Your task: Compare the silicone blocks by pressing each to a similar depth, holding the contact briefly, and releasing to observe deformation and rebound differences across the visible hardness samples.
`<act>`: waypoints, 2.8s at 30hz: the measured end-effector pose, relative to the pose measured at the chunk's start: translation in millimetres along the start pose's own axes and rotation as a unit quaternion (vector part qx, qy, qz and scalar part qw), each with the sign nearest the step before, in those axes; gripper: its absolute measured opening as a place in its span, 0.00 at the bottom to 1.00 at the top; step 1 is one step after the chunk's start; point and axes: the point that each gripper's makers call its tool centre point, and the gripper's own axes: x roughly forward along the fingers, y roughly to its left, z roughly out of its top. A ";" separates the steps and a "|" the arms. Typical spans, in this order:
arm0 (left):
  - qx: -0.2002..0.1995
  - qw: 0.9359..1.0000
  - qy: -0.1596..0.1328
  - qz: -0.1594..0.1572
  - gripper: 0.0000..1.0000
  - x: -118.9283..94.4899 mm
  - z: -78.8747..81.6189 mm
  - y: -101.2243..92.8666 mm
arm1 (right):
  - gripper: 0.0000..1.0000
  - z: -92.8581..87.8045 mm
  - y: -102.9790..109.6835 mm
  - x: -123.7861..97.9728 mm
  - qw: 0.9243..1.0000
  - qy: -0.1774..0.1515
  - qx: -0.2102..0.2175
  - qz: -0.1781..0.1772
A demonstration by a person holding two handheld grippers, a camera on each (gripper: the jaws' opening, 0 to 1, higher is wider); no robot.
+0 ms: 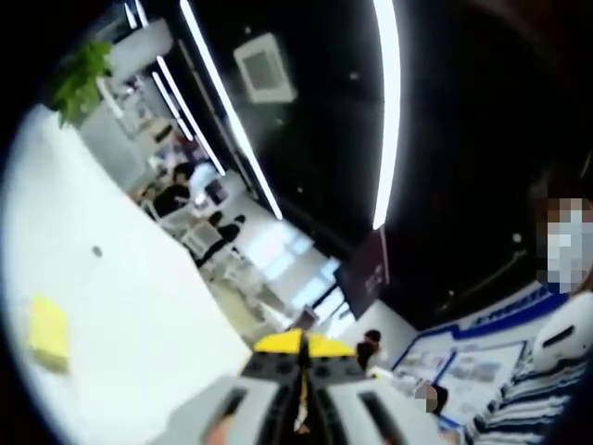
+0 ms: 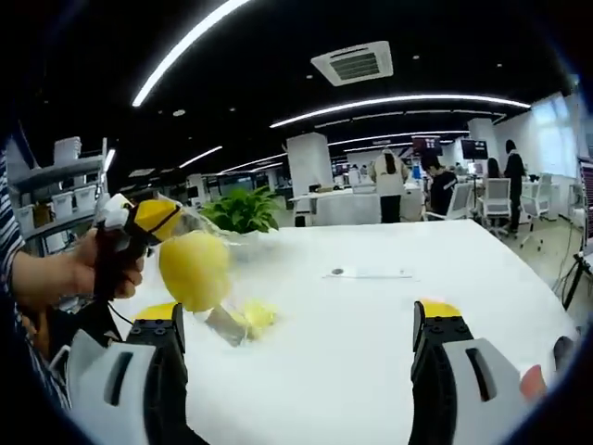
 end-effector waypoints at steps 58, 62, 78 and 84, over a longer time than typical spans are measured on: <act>-0.084 0.994 0.025 0.064 0.00 48.5 -56.4 98.7 | 0.96 -95.5 -51.4 -90.4 0.985 0.115 0.035 -0.127; -0.089 0.993 0.018 0.072 0.00 53.8 -55.5 110.9 | 0.96 -99.5 -49.9 -91.8 0.983 0.124 0.050 -0.124; -0.131 0.979 -0.005 0.157 0.00 64.5 -55.4 186.7 | 0.94 -89.4 -60.4 -98.9 0.982 0.118 0.056 -0.133; -0.152 0.972 -0.020 0.179 0.00 66.0 -52.9 209.9 | 0.94 -85.9 -61.5 -102.2 0.982 0.113 0.056 -0.138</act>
